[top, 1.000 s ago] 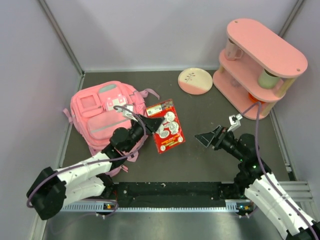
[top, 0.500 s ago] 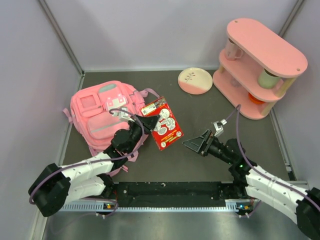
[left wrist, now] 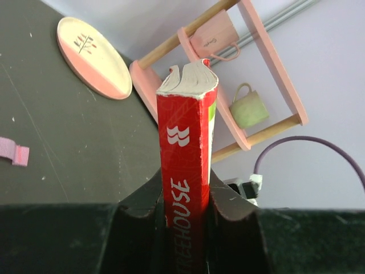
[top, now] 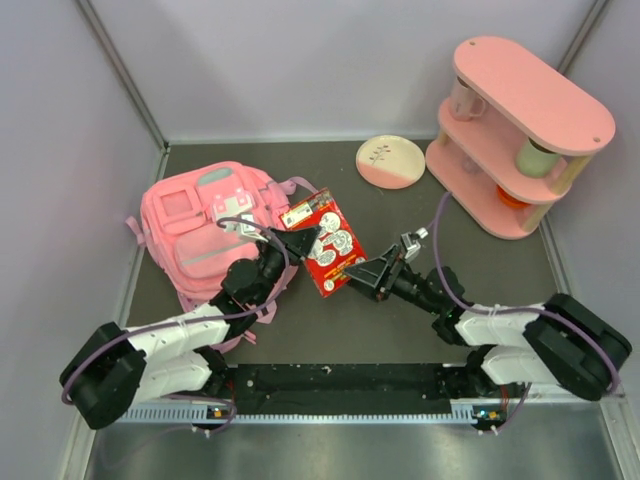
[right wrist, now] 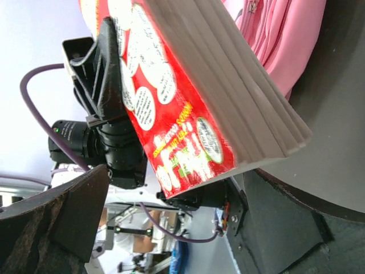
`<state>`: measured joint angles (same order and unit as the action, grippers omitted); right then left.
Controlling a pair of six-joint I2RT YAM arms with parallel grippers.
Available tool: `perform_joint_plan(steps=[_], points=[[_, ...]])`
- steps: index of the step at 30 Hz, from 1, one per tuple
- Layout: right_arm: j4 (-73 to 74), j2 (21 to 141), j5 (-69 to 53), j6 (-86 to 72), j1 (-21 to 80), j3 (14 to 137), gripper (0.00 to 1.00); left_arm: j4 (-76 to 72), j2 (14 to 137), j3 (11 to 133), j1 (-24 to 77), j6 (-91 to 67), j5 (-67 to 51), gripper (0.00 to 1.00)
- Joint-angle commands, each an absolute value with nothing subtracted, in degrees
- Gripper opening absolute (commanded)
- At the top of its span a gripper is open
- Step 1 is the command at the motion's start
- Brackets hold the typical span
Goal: Pack the student bag
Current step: Pick up the book from the center of the board.
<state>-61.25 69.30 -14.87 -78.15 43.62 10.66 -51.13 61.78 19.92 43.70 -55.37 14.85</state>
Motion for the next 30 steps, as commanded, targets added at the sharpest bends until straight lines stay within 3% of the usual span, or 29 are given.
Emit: perform_joint_plan(steps=[1, 10, 19, 27, 30], points=[[-77.8, 76.2, -13.9, -82.6, 46.0, 15.2, 0.99, -59.1, 62.3, 22.6, 43.9, -54.8, 14.7, 0.00], [-90.1, 86.0, -9.4, -86.9, 49.4, 16.7, 0.98, -61.2, 62.6, 22.4, 43.8, -54.1, 15.2, 0.00], [-91.1, 86.6, -8.0, -83.3, 49.5, 18.6, 0.86, -57.9, 58.2, 21.4, 43.8, -53.0, 15.1, 0.00], [-92.2, 86.0, -8.6, -81.2, 49.2, 19.8, 0.61, -47.5, 55.9, 23.3, 43.6, -54.8, 11.3, 0.00], [-92.2, 84.3, -8.8, -79.8, 49.1, 19.4, 0.44, -49.2, 55.4, 21.0, 43.6, -56.1, 12.7, 0.00]])
